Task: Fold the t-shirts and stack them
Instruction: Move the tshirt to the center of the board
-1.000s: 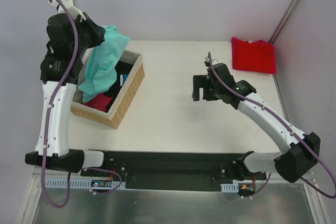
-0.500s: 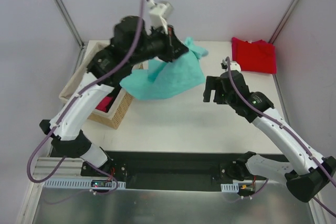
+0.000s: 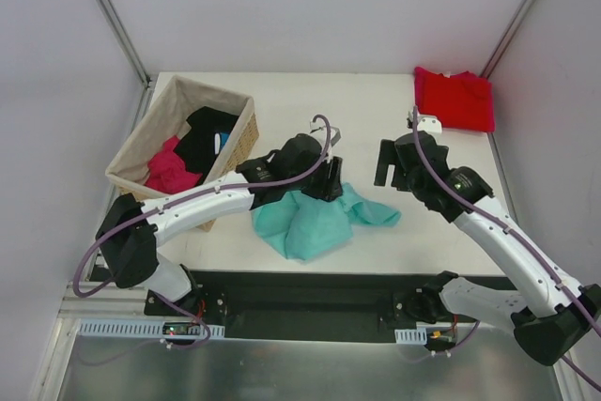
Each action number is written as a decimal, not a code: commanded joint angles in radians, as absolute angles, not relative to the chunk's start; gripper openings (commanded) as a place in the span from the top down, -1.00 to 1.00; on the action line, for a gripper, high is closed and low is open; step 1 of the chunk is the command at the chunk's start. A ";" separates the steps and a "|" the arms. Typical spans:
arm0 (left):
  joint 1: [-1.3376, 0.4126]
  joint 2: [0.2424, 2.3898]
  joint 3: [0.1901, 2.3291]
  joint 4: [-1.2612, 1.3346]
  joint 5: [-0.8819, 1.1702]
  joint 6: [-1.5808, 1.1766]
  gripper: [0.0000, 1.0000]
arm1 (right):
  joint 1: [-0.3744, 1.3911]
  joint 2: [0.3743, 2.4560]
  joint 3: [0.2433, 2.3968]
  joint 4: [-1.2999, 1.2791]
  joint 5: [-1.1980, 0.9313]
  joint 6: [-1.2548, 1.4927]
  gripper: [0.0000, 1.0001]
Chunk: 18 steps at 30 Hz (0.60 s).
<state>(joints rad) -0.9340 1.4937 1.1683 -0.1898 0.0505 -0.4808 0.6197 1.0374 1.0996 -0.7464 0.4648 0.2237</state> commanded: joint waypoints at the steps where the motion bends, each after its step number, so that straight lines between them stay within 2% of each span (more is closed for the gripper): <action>1: -0.922 1.500 1.232 -0.026 -0.020 -0.437 -0.98 | 0.626 1.054 1.131 -0.750 0.482 0.229 -0.93; 3: -0.910 1.477 1.317 -0.133 -0.108 -0.388 -0.98 | 0.623 1.046 1.117 -0.736 0.485 0.218 -0.93; 5: -0.850 1.457 1.415 -0.245 -0.115 -0.362 -0.98 | 0.626 1.040 1.095 -0.716 0.482 0.207 -0.93; 6: -0.821 1.454 1.534 -0.308 -0.091 -0.367 -0.98 | 0.624 1.042 1.092 -0.710 0.474 0.207 -0.93; 7: -0.798 1.457 1.596 -0.442 -0.080 -0.365 -0.99 | 0.626 1.048 1.089 -0.704 0.469 0.207 -0.93; 10: -0.749 1.439 1.774 -0.646 -0.159 -0.324 -0.98 | 0.626 1.077 1.094 -0.696 0.453 0.209 -0.93; 14: -0.655 1.365 1.798 -0.830 -0.235 -0.366 -0.98 | 0.626 1.092 1.083 -0.666 0.437 0.204 -0.93; 15: -0.581 1.324 1.752 -0.853 -0.230 -0.383 -0.98 | 0.626 1.095 1.083 -0.663 0.433 0.203 -0.93; 18: -0.499 1.240 1.614 -0.888 -0.182 -0.416 -0.98 | 0.627 1.104 1.080 -0.646 0.419 0.201 -0.93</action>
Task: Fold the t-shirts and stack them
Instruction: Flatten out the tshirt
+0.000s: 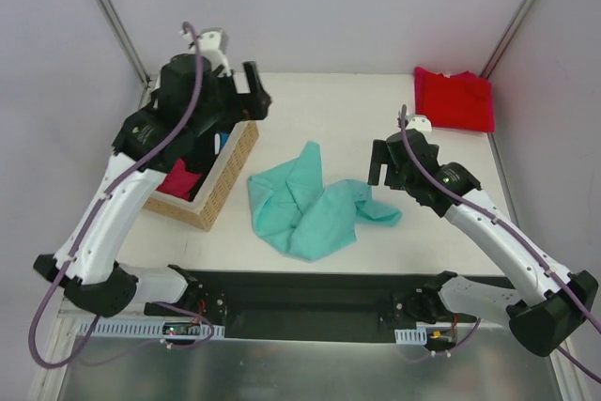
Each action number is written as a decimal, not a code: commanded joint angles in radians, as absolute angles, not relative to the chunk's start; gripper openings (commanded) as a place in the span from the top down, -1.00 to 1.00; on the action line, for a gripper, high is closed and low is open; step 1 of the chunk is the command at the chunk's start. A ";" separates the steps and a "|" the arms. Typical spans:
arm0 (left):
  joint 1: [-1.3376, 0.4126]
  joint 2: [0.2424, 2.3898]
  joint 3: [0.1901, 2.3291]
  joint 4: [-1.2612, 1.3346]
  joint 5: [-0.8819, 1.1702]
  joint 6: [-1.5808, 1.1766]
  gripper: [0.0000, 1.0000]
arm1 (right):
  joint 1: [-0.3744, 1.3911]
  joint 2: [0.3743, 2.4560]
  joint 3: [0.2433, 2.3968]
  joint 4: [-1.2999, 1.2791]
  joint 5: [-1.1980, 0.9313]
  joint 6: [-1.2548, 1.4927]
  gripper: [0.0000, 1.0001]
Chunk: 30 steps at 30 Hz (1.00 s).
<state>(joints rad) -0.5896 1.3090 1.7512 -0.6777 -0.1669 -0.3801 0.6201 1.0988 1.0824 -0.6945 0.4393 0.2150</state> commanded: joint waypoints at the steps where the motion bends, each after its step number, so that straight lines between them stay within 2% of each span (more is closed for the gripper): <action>1: -0.464 1.230 1.585 -0.891 -0.192 -0.410 -0.98 | 0.627 1.109 1.077 -0.635 0.416 0.201 -0.93; 8: -0.338 1.265 1.387 -0.919 -0.189 -0.385 -0.98 | 0.638 1.121 1.063 -0.612 0.385 0.210 -0.93; 14: -0.275 1.273 1.212 -0.789 -0.149 -0.367 -0.98 | 0.641 1.098 1.029 -0.604 0.390 0.210 -0.93; 20: -0.216 1.331 1.125 -0.704 -0.077 -0.344 -0.99 | 0.640 1.086 1.011 -0.595 0.391 0.212 -0.93; 22: -0.183 1.360 1.103 -0.675 -0.042 -0.344 -0.93 | 0.640 1.086 1.011 -0.594 0.385 0.215 -0.93; 23: -0.170 1.393 1.092 -0.666 -0.029 -0.338 -0.40 | 0.640 1.086 1.011 -0.592 0.384 0.218 -0.93; 24: -0.147 1.408 1.094 -0.660 -0.023 -0.324 -0.01 | 0.640 1.085 1.009 -0.589 0.382 0.216 -0.93; 25: -0.132 1.428 1.106 -0.657 -0.041 -0.327 0.68 | 0.640 1.085 1.008 -0.588 0.383 0.216 -0.93; 26: -0.115 1.465 1.112 -0.660 -0.041 -0.333 1.00 | 0.640 1.085 1.006 -0.588 0.383 0.215 -0.93; 30: -0.019 1.564 1.166 -0.660 -0.020 -0.290 1.00 | 0.640 1.086 1.002 -0.575 0.367 0.221 -0.93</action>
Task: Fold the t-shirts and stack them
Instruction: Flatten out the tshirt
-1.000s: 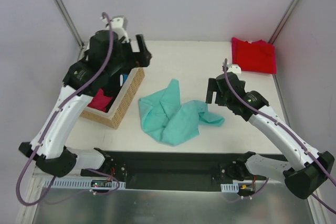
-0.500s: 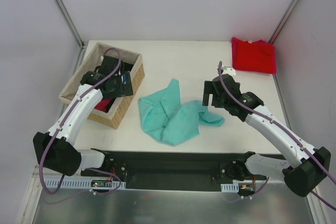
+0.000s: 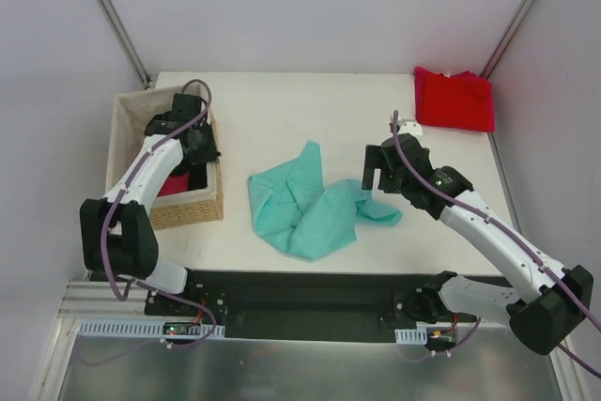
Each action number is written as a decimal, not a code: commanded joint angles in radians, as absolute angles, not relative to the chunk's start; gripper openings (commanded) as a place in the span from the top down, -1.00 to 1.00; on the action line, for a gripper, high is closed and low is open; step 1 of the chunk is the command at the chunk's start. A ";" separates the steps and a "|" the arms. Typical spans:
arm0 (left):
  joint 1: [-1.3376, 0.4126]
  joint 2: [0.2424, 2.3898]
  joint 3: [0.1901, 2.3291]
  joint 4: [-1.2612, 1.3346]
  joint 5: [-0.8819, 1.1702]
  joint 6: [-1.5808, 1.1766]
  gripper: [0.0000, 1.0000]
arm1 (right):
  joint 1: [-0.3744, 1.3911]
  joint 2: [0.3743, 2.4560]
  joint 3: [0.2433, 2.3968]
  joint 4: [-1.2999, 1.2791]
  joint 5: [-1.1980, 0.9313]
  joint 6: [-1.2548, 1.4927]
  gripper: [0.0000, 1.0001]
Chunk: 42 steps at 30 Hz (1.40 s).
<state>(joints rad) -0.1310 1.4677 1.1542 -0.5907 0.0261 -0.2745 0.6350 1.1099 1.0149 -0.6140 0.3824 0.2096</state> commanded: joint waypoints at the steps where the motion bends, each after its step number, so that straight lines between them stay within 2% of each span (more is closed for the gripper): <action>1: -0.006 1.590 1.214 -0.666 -0.029 -0.275 1.00 | 0.640 1.086 0.994 -0.568 0.362 0.224 -0.93; 4: 0.043 1.702 1.343 -0.680 -0.086 -0.219 1.00 | 0.641 1.092 0.989 -0.548 0.353 0.230 -0.93; 10: 0.097 1.972 1.641 -0.690 -0.002 -0.175 1.00 | 0.640 1.146 1.011 -0.540 0.330 0.222 -0.93; 16: 0.075 2.150 1.897 -0.684 0.210 -0.052 1.00 | 0.641 1.242 1.038 -0.522 0.327 0.199 -0.93; 21: 0.040 2.209 1.965 -0.684 0.290 0.018 1.00 | 0.641 1.333 1.086 -0.505 0.288 0.198 -0.93; 27: 0.083 2.333 2.008 -0.680 0.295 0.054 1.00 | 0.641 1.356 1.092 -0.508 0.256 0.199 -0.93; 34: 0.230 2.411 2.092 -0.681 0.359 0.057 1.00 | 0.652 1.345 1.081 -0.523 0.250 0.196 -0.93; 42: 0.379 2.434 2.210 -0.677 0.587 0.003 1.00 | 0.666 1.364 1.083 -0.525 0.245 0.193 -0.93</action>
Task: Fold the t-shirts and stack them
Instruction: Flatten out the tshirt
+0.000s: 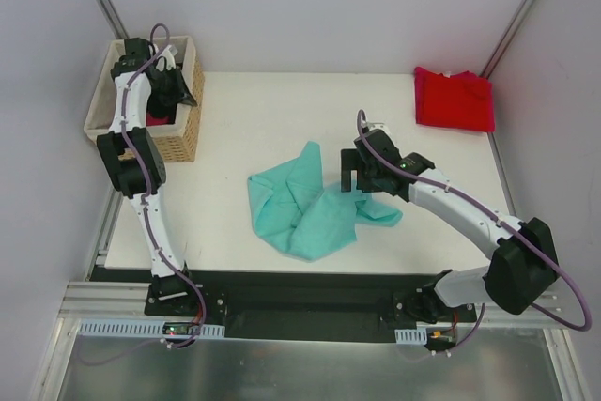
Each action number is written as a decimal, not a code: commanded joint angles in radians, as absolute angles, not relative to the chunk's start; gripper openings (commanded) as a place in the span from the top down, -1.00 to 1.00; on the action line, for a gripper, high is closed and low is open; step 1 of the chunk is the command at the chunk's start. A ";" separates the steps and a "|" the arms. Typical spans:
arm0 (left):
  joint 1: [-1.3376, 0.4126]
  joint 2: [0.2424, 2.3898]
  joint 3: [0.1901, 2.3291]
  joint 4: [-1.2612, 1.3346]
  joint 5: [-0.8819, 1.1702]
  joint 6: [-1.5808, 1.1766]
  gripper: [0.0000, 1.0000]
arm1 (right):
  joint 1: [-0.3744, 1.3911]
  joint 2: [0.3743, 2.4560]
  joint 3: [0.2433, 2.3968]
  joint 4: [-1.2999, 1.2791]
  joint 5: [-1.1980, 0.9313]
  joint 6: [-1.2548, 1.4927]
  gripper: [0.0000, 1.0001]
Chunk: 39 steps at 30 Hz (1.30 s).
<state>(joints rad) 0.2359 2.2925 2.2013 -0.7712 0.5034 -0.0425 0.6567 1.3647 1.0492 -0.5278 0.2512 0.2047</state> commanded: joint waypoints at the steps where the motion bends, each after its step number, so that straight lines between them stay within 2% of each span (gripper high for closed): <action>1: 0.385 2.436 2.223 -0.675 0.607 0.003 1.00 | 0.667 1.364 1.085 -0.526 0.244 0.193 -0.93; 4: 0.394 2.438 2.272 -0.672 0.708 -0.026 0.51 | 0.673 1.367 1.085 -0.523 0.245 0.195 -0.93; 5: 0.394 2.431 2.278 -0.655 0.739 -0.037 0.03 | 0.679 1.367 1.085 -0.523 0.245 0.193 -0.93; 6: 0.388 2.413 2.283 -0.647 0.777 -0.038 -0.20 | 0.683 1.367 1.085 -0.525 0.248 0.195 -0.93; 7: 0.384 2.401 2.283 -0.640 0.814 -0.041 -0.86 | 0.684 1.359 1.083 -0.528 0.252 0.196 -0.93; 8: 0.376 2.385 2.280 -0.628 0.837 -0.047 -0.98 | 0.692 1.353 1.080 -0.526 0.256 0.195 -0.93; 12: 0.322 2.255 2.293 -0.597 0.842 -0.086 -0.98 | 0.713 1.321 1.069 -0.523 0.278 0.199 -0.93; 18: 0.192 1.978 2.362 -0.575 0.649 -0.170 -0.98 | 0.775 1.270 1.049 -0.540 0.330 0.218 -0.93; 22: 0.077 1.745 2.268 -0.577 0.585 -0.160 -0.98 | 0.825 1.247 1.035 -0.538 0.373 0.238 -0.93; 27: -0.179 1.435 1.912 -0.580 0.332 -0.123 -0.98 | 0.865 1.267 1.019 -0.552 0.429 0.253 -0.93; 32: -0.325 1.244 1.477 -0.577 0.149 -0.230 -0.98 | 0.870 1.256 0.982 -0.545 0.463 0.252 -0.93; 39: -0.463 1.071 0.979 -0.479 0.058 -0.393 -0.98 | 0.868 1.230 1.005 -0.587 0.597 0.265 -0.93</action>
